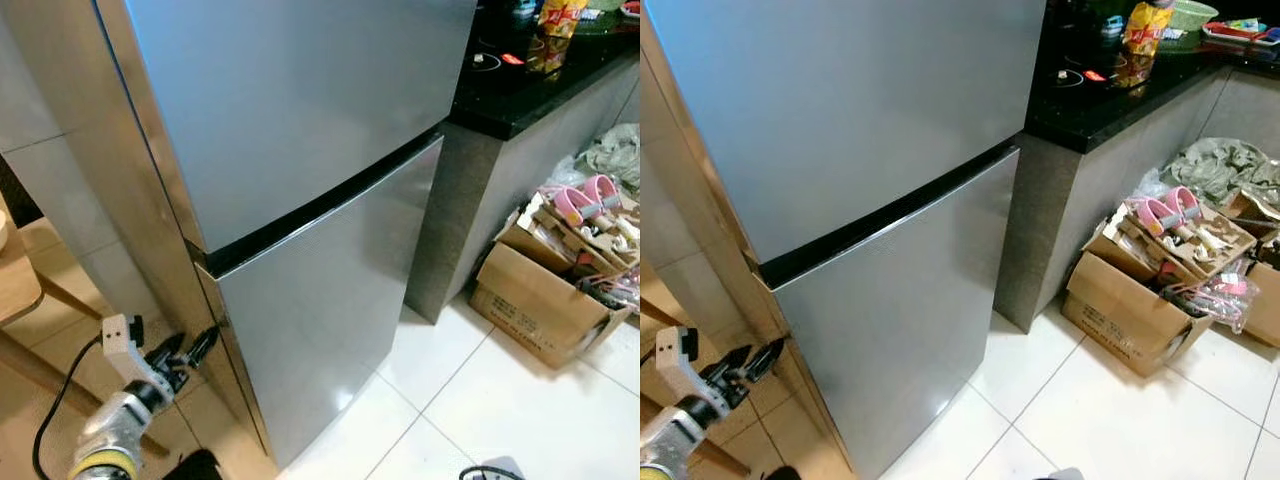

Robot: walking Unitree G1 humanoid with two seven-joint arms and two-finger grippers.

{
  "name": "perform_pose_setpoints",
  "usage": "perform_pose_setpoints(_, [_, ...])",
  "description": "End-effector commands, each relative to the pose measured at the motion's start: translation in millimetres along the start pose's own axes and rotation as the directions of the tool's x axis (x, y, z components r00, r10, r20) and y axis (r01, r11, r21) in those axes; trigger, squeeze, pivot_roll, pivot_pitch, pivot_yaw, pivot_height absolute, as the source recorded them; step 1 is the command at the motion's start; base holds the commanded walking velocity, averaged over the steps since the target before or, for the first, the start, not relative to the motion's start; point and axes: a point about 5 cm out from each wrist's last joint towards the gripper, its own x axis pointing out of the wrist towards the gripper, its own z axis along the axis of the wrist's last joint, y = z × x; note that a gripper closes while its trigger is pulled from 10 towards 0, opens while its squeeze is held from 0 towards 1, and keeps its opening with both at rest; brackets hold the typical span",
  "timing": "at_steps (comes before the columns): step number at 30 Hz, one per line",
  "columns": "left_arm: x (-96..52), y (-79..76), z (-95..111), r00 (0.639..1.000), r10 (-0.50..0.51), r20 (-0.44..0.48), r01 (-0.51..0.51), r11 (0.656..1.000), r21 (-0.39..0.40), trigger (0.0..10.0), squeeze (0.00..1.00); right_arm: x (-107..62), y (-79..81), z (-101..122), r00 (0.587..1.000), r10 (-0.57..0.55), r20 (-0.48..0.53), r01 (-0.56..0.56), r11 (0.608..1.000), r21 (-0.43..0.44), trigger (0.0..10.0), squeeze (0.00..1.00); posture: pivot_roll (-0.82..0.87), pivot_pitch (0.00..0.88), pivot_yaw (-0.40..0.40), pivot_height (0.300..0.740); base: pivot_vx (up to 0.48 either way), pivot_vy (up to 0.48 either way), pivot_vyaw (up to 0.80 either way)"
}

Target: Restocking fridge

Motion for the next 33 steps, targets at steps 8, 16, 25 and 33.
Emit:
perform_pose_setpoints(8, [6.0, -21.6, 21, 0.919, -0.360, -0.160, 0.379, 0.919, 0.111, 10.0, 0.00, 0.3, 4.3, -3, 1.000, 0.008, -0.014, -0.008, 1.000, -0.008, 10.0, 0.00, -0.04, 0.039, 0.004, 0.740, 0.000, 0.000, 0.00])
perform_pose_setpoints(16, [40.0, -58.1, 23, 0.825, -0.532, -0.189, 0.563, 0.802, 0.200, 10.0, 0.00, 0.4, 4.5, -2, 1.000, 0.009, -0.016, -0.009, 1.000, -0.012, 10.0, 0.00, -0.04, 0.037, 0.000, 0.740, 0.000, 0.000, 0.00])
perform_pose_setpoints(25, [75.1, -95.2, 27, 0.815, -0.569, -0.109, 0.566, 0.740, 0.363, 10.0, 0.00, 0.6, 5.2, -2, 1.000, 0.011, -0.017, -0.011, 1.000, -0.018, 10.0, 0.00, -0.04, 0.038, -0.002, 0.740, 0.000, 0.000, 0.00])
perform_pose_setpoints(33, [95.4, -104.7, 29, 0.877, -0.477, -0.057, 0.450, 0.775, 0.445, 10.0, 0.15, 0.5, 5.2, -2, 1.000, 0.009, -0.018, -0.009, 1.000, -0.019, 10.0, 0.00, -0.04, 0.036, -0.003, 0.740, 0.000, 0.000, 0.00])
